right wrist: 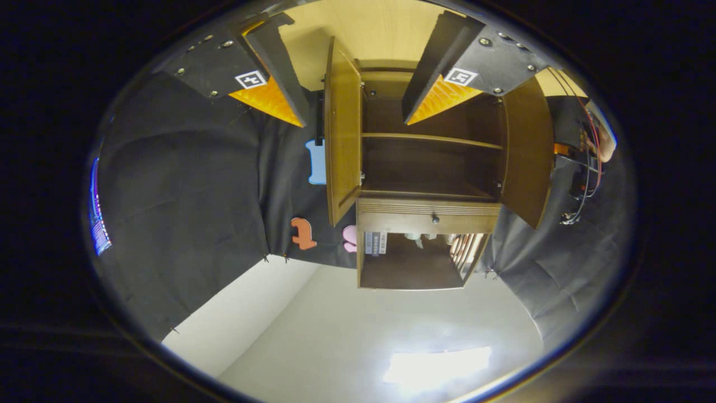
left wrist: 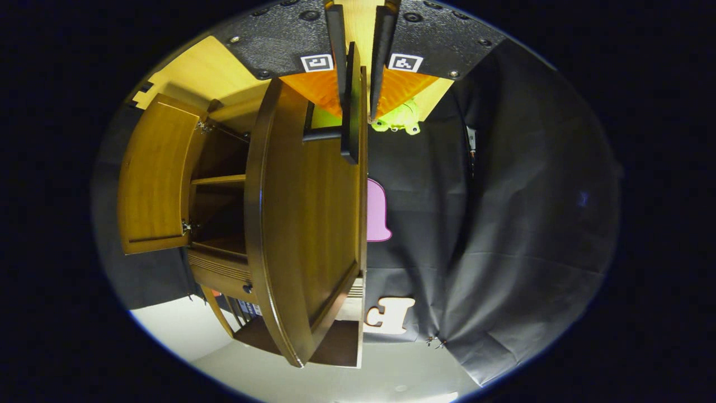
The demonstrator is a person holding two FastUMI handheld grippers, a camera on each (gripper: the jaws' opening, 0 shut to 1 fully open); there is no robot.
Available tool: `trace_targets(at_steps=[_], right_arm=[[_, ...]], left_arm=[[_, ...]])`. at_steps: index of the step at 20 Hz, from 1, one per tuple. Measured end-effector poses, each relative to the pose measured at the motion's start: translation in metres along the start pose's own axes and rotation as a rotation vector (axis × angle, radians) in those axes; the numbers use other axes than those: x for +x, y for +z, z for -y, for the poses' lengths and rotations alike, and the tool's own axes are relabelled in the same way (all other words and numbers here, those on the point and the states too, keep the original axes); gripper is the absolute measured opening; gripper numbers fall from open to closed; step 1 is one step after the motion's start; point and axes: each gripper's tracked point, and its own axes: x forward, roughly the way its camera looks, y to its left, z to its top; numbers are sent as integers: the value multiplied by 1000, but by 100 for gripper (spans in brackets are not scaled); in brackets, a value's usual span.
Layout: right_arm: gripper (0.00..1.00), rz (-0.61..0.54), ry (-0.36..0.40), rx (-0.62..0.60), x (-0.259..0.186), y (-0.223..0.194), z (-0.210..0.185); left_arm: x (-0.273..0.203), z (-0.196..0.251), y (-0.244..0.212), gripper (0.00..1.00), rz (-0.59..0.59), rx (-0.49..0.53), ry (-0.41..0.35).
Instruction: Open the right door of the double-door shoe cabinet with the right hand, and open the left door with the left hand.
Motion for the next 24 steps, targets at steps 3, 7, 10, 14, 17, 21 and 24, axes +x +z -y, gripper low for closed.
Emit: trace_targets(at_steps=[3, 7, 10, 14, 17, 21, 24], right_arm=[[99, -1, 1, -8, 4, -2, -7], [99, -19, 43, -33, 6, -8, -28], [99, -7, 53, -4, 8, -5, -37], [99, -12, 99, 60, 13, -10, -51], [99, -27, 78, 61, 16, -15, -42], [99, -20, 65, 67, 15, -11, -38], [97, -14, 66, 58, 12, -8, -36]], left_arm=[[-1, -5, -2, 17, -4, 17, -41], [-6, -22, -3, 23, 4, 17, -89], [-4, -29, -2, 25, 11, 3, -131], [-3, -32, -3, 29, 23, -5, -165], [0, -51, -3, 51, 6, 12, -161], [-1, -59, -5, 72, -21, -20, -124], [-4, -61, -7, 93, -35, -12, -91]])
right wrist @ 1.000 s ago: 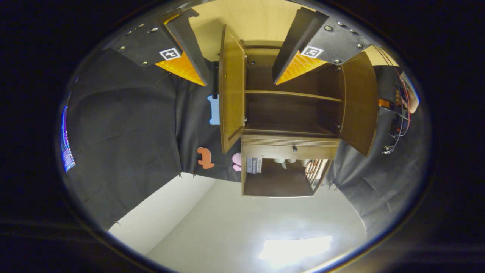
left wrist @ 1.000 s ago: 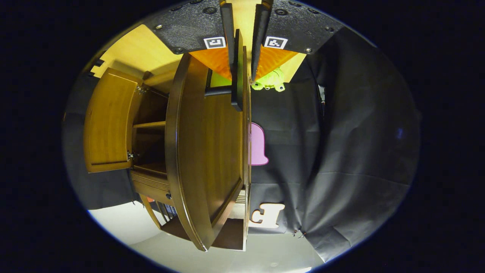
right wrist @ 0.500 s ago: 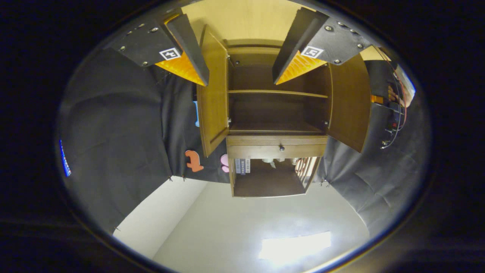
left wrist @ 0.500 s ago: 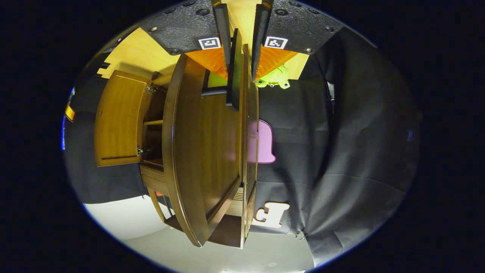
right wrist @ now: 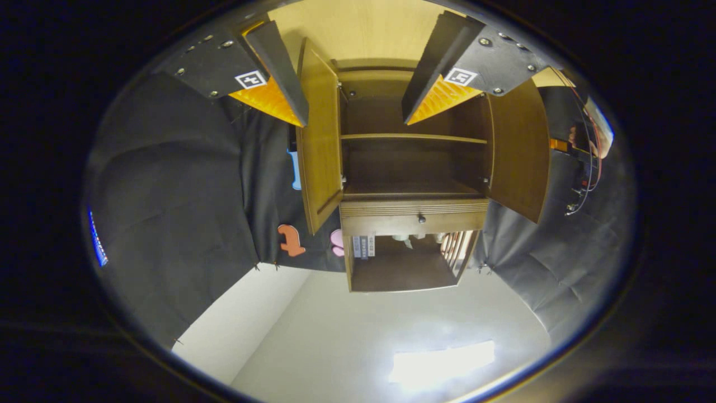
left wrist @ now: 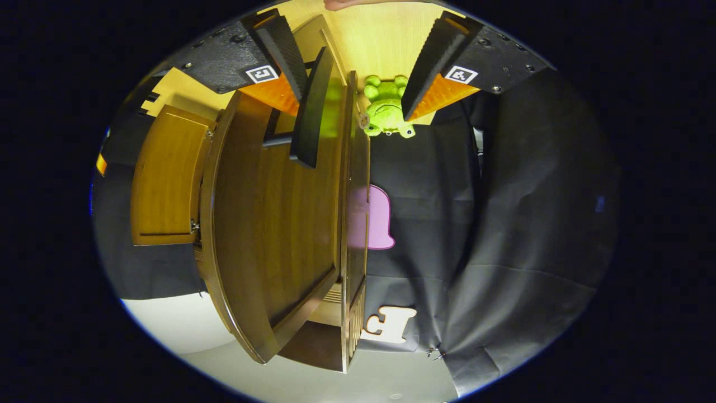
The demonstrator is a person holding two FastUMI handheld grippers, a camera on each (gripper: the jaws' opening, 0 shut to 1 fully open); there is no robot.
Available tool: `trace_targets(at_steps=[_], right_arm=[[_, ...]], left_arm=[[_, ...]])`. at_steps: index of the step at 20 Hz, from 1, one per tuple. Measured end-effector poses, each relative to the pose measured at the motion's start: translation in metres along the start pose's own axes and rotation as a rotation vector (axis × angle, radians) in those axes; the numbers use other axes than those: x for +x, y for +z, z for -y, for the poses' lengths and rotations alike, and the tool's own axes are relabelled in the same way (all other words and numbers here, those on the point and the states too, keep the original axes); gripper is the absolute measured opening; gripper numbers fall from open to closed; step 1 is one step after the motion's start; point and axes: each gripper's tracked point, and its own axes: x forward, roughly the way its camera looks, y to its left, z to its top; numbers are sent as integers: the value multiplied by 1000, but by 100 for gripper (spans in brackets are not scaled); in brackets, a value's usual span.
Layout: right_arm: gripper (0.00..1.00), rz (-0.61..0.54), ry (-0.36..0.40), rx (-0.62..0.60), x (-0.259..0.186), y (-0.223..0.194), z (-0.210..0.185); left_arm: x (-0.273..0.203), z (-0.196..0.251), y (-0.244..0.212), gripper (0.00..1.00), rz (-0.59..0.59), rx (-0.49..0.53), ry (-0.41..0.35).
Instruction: Open the right door of the double-door shoe cabinet with the right hand, and open the left door with the left hand.
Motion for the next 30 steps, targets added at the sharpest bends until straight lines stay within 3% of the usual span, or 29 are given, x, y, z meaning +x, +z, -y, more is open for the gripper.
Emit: trace_targets(at_steps=[2, 3, 5, 6, 8, 9, 15, 16, 17, 18, 19, 24, 30], right_arm=[[99, 2, -3, -5, -1, 1, 4], [96, 3, -7, -3, -2, 1, 5], [99, 4, -11, 4, -2, 2, 8], [99, 5, -13, 4, -2, 3, 9], [99, 4, -24, 5, -3, 2, 13], [99, 5, -26, 5, -3, 2, 14], [99, 0, -23, -5, -1, 1, 11], [99, -5, -20, -7, -2, 0, 10], [99, -11, -17, -9, 0, -3, 9], [99, -18, -14, -12, 1, -5, 9], [99, -25, -17, -20, 2, -8, 11], [99, -44, -43, -16, 8, -16, 22], [100, -29, -31, 76, 11, -8, 17]], left_arm=[[0, 2, 1, 92, 2, 4, 6], [-1, 2, 2, 87, 2, 8, 7], [-4, 5, 2, 87, 14, 20, -16], [-7, 6, 5, 92, 29, 16, -30], [-15, 8, 8, 87, 52, 4, -58], [-18, 7, 7, 92, 50, 5, -57], [-50, 10, 5, 92, -1, 5, 21], [-55, 11, 12, 98, 12, 13, 46], [-62, 10, 20, 87, 27, 31, 74], [-69, 8, 27, 93, 39, 49, 103], [-76, 6, 32, 89, 49, 62, 133], [-99, 19, 57, 95, 115, 66, 227], [-97, 74, 74, 96, 159, 49, 161]])
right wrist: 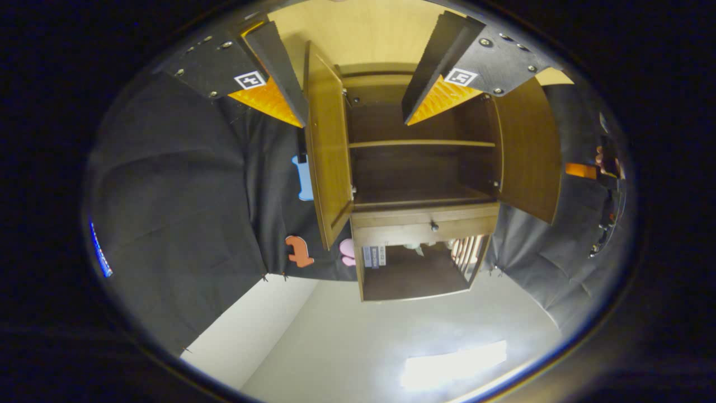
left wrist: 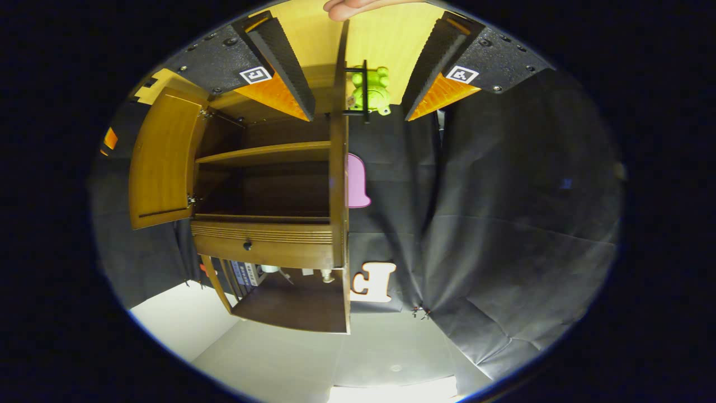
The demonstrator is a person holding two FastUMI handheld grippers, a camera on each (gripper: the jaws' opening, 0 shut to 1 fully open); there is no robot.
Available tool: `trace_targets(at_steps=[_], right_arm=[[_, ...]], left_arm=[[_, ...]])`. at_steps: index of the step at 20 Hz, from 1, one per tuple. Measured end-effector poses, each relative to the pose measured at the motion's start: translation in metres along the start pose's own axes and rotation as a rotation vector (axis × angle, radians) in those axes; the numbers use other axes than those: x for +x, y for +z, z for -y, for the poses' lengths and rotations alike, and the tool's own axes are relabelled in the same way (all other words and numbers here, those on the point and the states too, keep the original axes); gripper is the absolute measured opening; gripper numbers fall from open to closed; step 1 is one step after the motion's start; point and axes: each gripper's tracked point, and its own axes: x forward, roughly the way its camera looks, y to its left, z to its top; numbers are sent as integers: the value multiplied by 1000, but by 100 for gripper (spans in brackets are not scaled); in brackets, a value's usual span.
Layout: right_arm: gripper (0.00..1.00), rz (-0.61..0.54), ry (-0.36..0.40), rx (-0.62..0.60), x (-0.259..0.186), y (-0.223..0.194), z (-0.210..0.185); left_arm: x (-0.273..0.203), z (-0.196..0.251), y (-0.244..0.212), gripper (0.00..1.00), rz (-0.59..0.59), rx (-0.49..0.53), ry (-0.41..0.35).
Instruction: Open the right door of the double-door shoe cabinet with the right hand, and open the left door with the left hand.
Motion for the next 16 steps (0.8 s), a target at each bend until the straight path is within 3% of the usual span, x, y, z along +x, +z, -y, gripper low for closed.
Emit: trace_targets(at_steps=[9, 16], right_arm=[[100, 25, -4, -3, -7, 8, 0], [99, -24, 16, 3, 0, -3, -11]], left_arm=[[6, 87, 5, 95, 5, 11, -98], [11, 134, -3, 96, 37, 61, -103]])
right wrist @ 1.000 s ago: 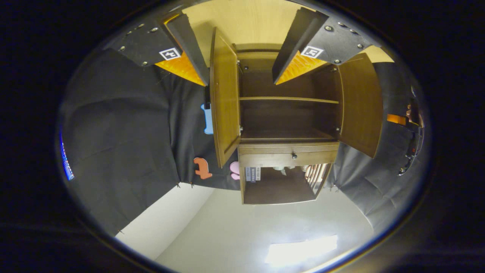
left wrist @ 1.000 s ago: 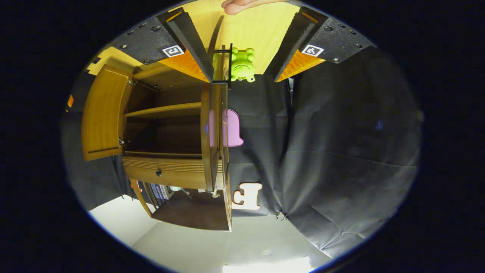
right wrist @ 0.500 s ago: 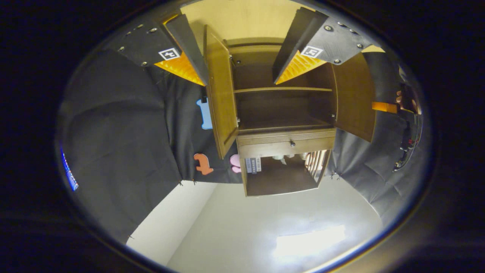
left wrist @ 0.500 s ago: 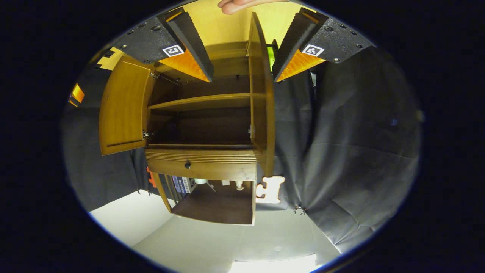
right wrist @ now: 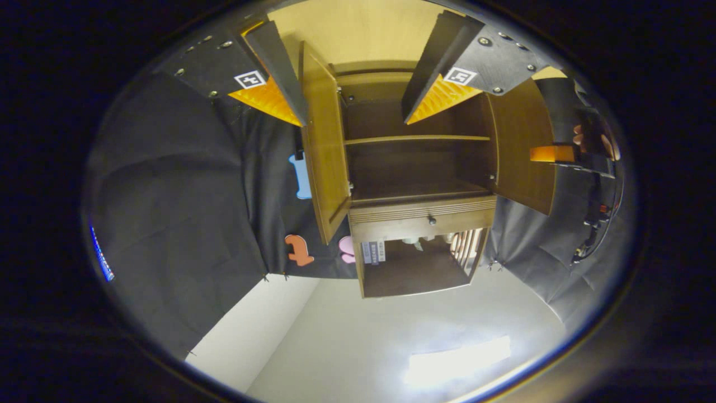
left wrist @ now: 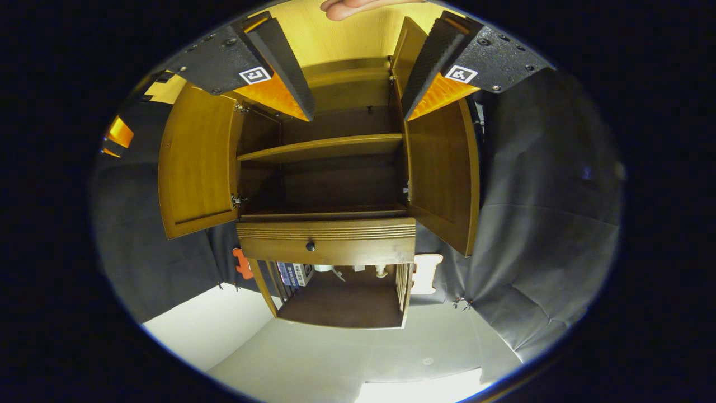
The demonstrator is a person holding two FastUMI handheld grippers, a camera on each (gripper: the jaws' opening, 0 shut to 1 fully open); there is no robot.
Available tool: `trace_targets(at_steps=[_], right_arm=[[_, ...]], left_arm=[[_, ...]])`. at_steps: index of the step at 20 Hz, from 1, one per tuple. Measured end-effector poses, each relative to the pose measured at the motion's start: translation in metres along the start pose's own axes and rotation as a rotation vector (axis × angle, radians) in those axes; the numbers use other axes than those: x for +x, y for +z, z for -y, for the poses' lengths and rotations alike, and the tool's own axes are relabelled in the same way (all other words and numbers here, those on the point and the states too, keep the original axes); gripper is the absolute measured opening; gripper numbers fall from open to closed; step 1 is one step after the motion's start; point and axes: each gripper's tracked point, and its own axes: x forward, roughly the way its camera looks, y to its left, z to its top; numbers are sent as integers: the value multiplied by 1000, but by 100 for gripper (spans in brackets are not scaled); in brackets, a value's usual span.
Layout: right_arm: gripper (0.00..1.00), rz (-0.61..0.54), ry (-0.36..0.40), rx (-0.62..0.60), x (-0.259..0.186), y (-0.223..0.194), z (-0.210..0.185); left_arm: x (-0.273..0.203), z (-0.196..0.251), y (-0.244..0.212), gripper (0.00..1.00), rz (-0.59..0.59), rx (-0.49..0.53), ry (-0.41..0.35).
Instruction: Open the right door of the double-door shoe cabinet with the right hand, and open the left door with the left hand.
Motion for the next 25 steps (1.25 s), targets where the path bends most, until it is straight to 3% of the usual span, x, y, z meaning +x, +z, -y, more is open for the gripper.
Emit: trace_targets(at_steps=[5, 9, 19, 21, 25], right_arm=[[99, -37, 60, -65, 26, 21, -26], [96, -82, 133, -81, 46, 25, -59], [100, -151, 63, -97, 51, 4, -84], [96, -160, 47, -87, 44, -4, -83], [99, -126, 2, -113, 41, 5, -84]], left_arm=[[16, 32, -12, 96, -32, -12, -34], [16, 35, -15, 96, -46, -30, -2], [5, 51, 9, 96, 15, -31, 12], [1, 51, 5, 96, 26, -31, 10], [2, 57, -26, 96, -41, 3, -29]])
